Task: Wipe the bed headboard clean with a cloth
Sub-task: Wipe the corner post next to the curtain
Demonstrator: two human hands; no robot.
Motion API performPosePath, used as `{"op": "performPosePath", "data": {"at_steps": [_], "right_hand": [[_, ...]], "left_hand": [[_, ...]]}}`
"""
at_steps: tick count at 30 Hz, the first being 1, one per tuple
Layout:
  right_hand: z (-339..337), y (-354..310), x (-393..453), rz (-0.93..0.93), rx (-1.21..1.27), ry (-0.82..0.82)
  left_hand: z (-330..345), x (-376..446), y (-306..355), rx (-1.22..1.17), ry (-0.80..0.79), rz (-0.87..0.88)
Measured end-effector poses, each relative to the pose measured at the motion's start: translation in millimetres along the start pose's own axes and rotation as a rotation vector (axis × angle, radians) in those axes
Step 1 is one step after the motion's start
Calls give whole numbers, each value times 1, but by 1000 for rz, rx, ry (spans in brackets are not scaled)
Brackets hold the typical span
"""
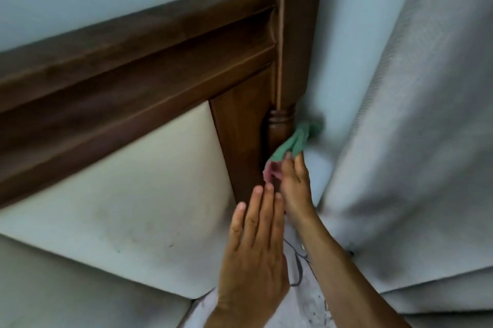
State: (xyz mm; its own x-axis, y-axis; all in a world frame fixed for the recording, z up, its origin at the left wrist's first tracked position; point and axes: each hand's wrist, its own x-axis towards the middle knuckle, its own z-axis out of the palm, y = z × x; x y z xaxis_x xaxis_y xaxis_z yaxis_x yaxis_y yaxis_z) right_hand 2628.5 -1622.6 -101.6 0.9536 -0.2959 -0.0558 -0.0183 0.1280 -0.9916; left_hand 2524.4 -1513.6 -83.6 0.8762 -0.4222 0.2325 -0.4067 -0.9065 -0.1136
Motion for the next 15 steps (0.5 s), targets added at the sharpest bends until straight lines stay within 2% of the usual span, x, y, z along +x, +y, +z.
{"op": "performPosePath", "data": {"at_steps": [1, 3, 7, 9, 13, 15], "right_hand": [[-3, 6, 2, 46, -31, 7], [-2, 2, 9, -37, -98, 60], [11, -9, 27, -237, -28, 30], [10, 11, 24, -194, -78, 33], [-5, 47, 13, -32, -133, -30], [0, 42, 14, -97, -107, 4]], "left_hand": [[7, -5, 3, -17, -9, 3], [28, -17, 9, -34, -73, 20], [90, -56, 15, -50, -371, 70], [123, -76, 13, -51, -493, 90], [167, -93, 2, -116, -595, 112], [179, -92, 0, -160, -655, 73]]}}
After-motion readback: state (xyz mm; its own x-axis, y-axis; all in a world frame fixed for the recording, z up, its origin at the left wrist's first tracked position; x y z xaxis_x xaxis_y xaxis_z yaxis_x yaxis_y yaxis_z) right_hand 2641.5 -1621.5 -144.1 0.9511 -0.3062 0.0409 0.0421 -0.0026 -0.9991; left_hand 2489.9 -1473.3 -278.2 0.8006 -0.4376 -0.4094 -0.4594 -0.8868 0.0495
